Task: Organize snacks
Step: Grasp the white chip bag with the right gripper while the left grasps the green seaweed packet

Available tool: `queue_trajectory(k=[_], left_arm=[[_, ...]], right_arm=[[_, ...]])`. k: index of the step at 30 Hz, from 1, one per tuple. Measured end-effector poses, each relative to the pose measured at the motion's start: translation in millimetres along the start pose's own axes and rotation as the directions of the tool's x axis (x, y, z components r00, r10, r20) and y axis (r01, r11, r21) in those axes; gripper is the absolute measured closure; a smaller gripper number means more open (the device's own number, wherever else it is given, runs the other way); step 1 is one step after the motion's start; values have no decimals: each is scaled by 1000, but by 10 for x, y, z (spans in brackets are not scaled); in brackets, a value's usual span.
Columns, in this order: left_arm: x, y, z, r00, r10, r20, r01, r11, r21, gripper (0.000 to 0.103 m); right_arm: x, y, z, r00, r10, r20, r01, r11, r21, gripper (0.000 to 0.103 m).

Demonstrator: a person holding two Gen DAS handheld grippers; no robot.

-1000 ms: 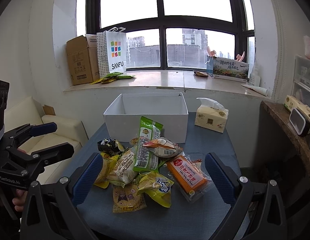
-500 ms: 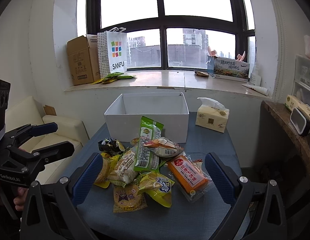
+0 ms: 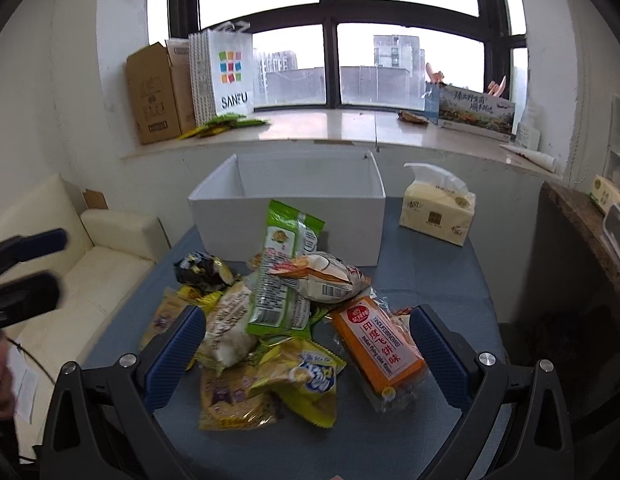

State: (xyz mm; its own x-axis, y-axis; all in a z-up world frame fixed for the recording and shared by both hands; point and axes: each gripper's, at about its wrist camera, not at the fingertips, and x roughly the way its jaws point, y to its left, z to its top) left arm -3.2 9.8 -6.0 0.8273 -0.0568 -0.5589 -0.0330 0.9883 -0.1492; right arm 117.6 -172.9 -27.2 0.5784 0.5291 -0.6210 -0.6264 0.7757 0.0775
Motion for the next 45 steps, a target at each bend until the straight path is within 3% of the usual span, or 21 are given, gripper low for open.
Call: queue_trajectory(k=[9,13,14,15,16,17,19,24,31,35,39,45], left_arm=[[47,79,-48,1000,14,-19,-14,1000,-6,0],[65,122,-65,999,20,-28,-21,1000,-11,0],[71,132,-70,999,21,-29,-21,1000,-13,0],[79,140,-76,999,19,-31,-20,1000,-14,0],[88,148,-80,999,18,-34,-19,1000,-15,0],[103,154,-87,999,19,-38,-20,1000,-17,0],[139,163,-101,999,24,-48,-25,999,-20,0],[278,195,-116,997,7,-72,-10,999,-39,0],[852,81,14,989,-24,-143,21,1000,-18,0],[1366,44,145,975,-51,-214,45,998,-31,0],[1830,7,297,957,-59,-283,46,998,-52,0],[2280,-259,470,946,-32,-324,51,997,52,0]], right_arm=[[938,-109,32,996,-35,-83,29,997,-69,0],[1188,-67,51,989,-118,-92,105,985,-136,2],[1234,-73,53,988,-121,-98,108,985,-134,6],[1273,-84,53,989,-105,-105,92,988,-124,20],[1301,-98,49,991,-73,-110,61,992,-112,41],[1324,-111,47,992,-46,-118,34,994,-103,53],[1330,-128,45,993,-23,-118,11,995,-97,60],[1087,-307,72,997,62,-50,-62,998,8,65],[207,-432,157,988,118,96,-124,990,65,66],[-195,-497,138,985,77,153,-91,992,84,66],[-504,-616,58,976,80,202,-107,987,122,66],[-717,-830,-115,971,60,230,-103,978,179,66]])
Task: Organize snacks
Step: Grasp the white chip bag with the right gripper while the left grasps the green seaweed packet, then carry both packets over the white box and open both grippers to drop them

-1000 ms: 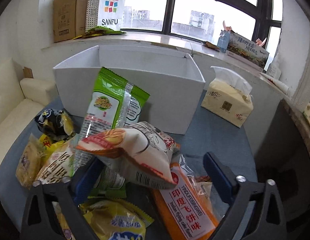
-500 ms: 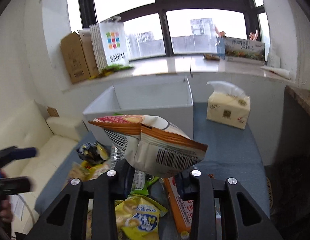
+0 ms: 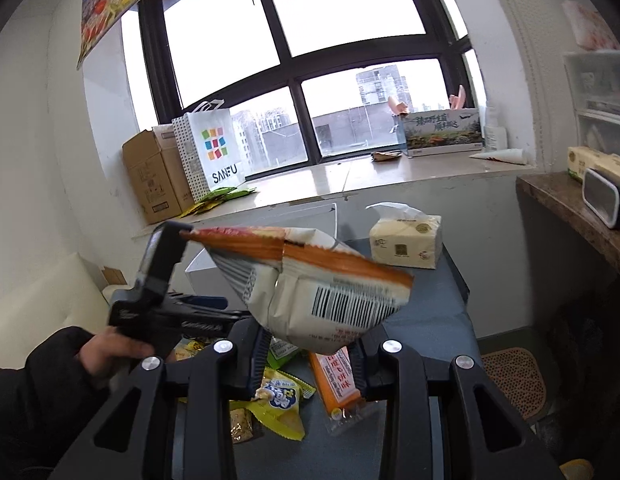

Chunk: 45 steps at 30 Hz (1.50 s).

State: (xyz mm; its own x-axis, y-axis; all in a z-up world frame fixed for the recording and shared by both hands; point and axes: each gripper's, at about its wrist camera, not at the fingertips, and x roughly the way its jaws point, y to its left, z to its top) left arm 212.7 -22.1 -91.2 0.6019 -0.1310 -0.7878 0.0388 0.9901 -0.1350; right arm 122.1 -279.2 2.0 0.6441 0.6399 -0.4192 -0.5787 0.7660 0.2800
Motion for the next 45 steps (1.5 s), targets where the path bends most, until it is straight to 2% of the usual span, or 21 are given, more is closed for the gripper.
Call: queue_trajectory(k=[7,8,9,10,11,12,13,14,15,19,23,25,28,32,34,38,42,45], left_arm=[[586,-209,321,991,87,-100,-70,984,162,3],[660,-225,352,989,94,-117,-72,982,175,9],[741,-237,377,985,87,-148,-58,980,188,23],[821,-238,401,980,89,-176,-54,980,192,32],[897,-224,422,976,90,-200,-52,980,191,54],[935,-223,427,973,77,-217,-35,981,192,66],[948,-220,438,974,51,-222,-9,982,189,67],[924,-232,449,978,33,-208,9,981,196,83],[883,-248,456,981,33,-189,7,979,206,89],[579,-305,488,997,-2,-79,18,978,210,89],[160,-254,492,998,-55,34,48,984,169,89],[-44,-165,481,993,-79,92,67,989,130,89],[-505,65,451,975,-105,197,96,994,58,89],[-1011,523,444,950,-43,308,60,997,-46,89],[-1155,789,448,943,4,332,36,993,-113,89],[-1159,1369,571,935,62,348,50,951,-304,89],[-934,1632,802,939,110,325,1,946,-325,89],[-688,1682,929,945,155,289,-53,942,-331,89]], right_arm=[[-90,-194,-87,1000,-11,11,10,999,42,67],[-89,-216,-103,1000,-8,9,7,999,47,68],[-62,-239,-111,1000,-4,-2,4,998,61,69],[-26,-254,-127,1000,2,-14,-1,998,68,70],[21,-254,-146,1000,5,-29,-3,998,70,70],[67,-262,-168,999,5,-47,-1,997,76,71],[109,-276,-193,998,4,-62,2,996,87,71],[131,-289,-218,998,5,-68,2,995,98,71],[129,-291,-229,998,11,-68,-4,995,103,71],[74,-274,-198,999,-7,-50,12,996,92,71],[76,-280,-167,999,-5,-47,9,995,103,71],[103,-249,-145,999,-5,-52,10,996,93,71],[196,-192,-66,998,23,-53,-18,996,92,71],[440,-16,152,995,87,-49,-84,995,60,71],[688,93,345,992,109,-65,-106,994,38,71],[1272,286,772,986,139,-88,-138,990,22,71],[1982,364,1181,980,135,-145,-132,991,27,71],[2546,368,1342,966,83,-243,-80,997,24,71]])
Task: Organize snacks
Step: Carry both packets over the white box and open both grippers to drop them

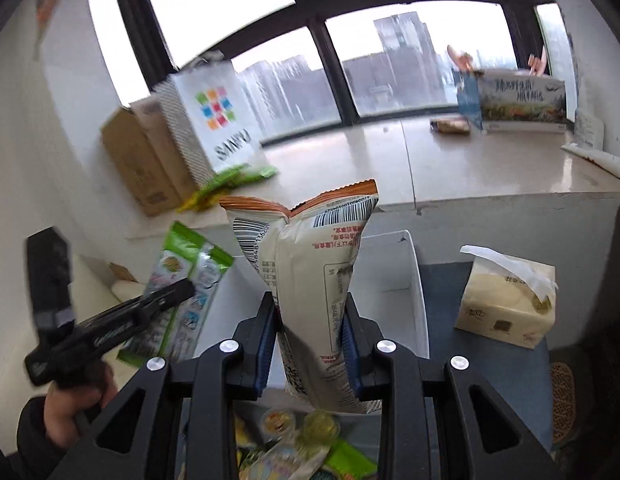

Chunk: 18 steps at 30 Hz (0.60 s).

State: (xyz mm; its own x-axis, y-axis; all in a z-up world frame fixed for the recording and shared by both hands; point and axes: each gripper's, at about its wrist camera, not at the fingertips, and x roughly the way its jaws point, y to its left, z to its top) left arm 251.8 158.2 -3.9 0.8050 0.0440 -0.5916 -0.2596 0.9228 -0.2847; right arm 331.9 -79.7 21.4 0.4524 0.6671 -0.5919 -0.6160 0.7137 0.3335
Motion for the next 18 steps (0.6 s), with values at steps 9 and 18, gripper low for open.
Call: queue_trajectory(k=[9,18], left_arm=[[559,178,-42,987,93,-127,-92,996,18,53],[293,244,-128,984,157,-80,-156,987,27,0]], right_arm=[[877,-284,298,961,-137,-239,139,990,-10,19],[509,-230,289,992,-60,-107,61,998,10,0]])
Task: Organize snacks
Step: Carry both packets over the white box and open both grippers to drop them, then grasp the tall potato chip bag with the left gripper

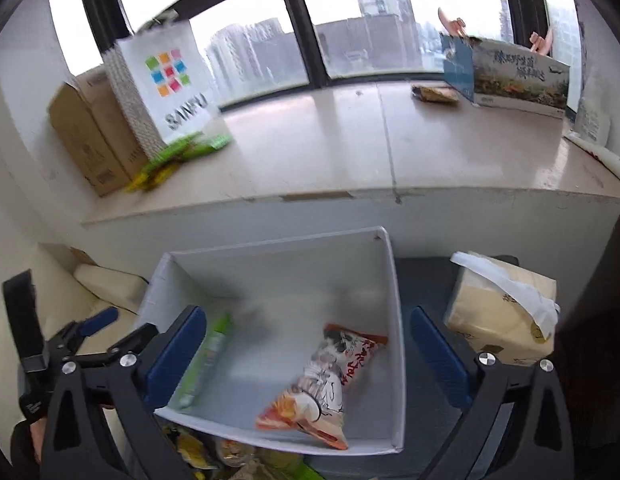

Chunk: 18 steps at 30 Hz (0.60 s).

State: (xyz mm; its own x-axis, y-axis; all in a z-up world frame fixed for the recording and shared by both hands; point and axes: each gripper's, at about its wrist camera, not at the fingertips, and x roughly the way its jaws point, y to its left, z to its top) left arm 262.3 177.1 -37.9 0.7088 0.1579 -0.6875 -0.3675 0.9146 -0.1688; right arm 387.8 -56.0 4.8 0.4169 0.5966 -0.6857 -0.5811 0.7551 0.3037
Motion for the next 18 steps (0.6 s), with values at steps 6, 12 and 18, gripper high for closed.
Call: queue_trajectory(k=[6,12,18], left_arm=[[-597,-41,-87,988,-110,111,106,994,37,0],[-1122,-129,-528,976,-208,69,201,975,97,0],[-1543,-155,-1054,961,-268,74,261,961,94,0]], right_arm=[[-578,51,-187,979,121,166,-125,992,13,0],[-1294,152,-745,950,200,241,-194,980,-46,0],[-1909,457,-1563,931,109,349,-51,984,-171,0]])
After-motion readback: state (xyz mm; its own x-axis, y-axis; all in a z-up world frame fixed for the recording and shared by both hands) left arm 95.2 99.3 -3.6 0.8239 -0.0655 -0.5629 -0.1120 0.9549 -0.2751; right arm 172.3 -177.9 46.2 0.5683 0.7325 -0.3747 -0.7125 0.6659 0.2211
